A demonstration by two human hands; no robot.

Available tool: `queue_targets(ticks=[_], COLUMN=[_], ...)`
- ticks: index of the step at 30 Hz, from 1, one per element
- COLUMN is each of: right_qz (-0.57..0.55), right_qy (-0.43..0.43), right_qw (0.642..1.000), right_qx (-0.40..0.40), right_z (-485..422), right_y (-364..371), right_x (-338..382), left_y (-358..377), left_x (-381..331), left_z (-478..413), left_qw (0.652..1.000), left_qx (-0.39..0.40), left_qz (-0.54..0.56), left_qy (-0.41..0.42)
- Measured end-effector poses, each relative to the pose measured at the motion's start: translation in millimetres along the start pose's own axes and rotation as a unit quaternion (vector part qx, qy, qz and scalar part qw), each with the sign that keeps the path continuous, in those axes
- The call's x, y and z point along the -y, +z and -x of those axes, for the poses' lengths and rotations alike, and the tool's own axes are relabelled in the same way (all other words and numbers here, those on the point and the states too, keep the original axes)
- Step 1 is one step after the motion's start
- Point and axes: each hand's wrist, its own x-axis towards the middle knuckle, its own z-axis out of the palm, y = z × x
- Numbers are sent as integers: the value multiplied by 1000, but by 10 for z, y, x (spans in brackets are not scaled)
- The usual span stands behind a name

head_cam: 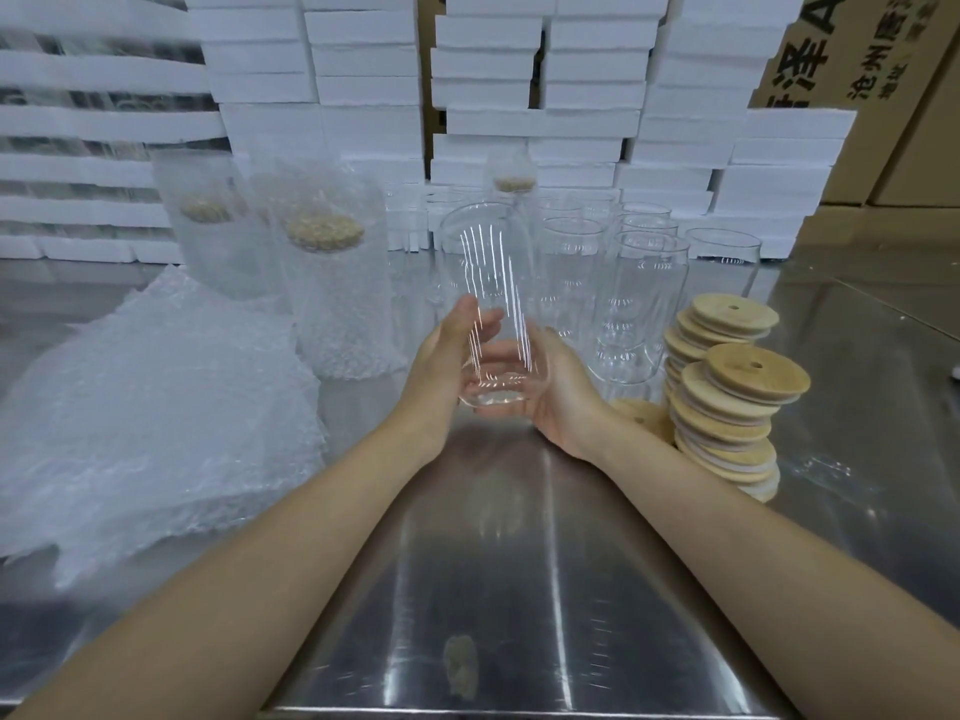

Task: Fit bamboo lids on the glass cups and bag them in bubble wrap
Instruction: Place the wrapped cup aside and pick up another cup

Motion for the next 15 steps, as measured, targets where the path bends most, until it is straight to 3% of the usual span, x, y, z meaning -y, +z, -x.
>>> queue_targets(ticks=[4,8,11,13,15], right_qz=[53,-1,82,223,407], right_qy=[-113,-52,-57,-112,-175], right_qw=[985,997,990,956,881], right_qx=[-121,-54,-104,-152,-164], right_z=[-5,-6,21,43,73], right_y=[35,87,91,56,16], right_x=[12,-66,-31,21,64], left_y=[-7,-16,-30,-43,-47], left_x=[-2,12,39,75,106], left_z=[-15,-2,7,-10,-18], left_qw=[998,997,990,984,976], left_qx=[-24,-54,-54,-63,-76], left_qz=[64,-25,-84,-118,-149], left_qy=[13,58,98,121,141])
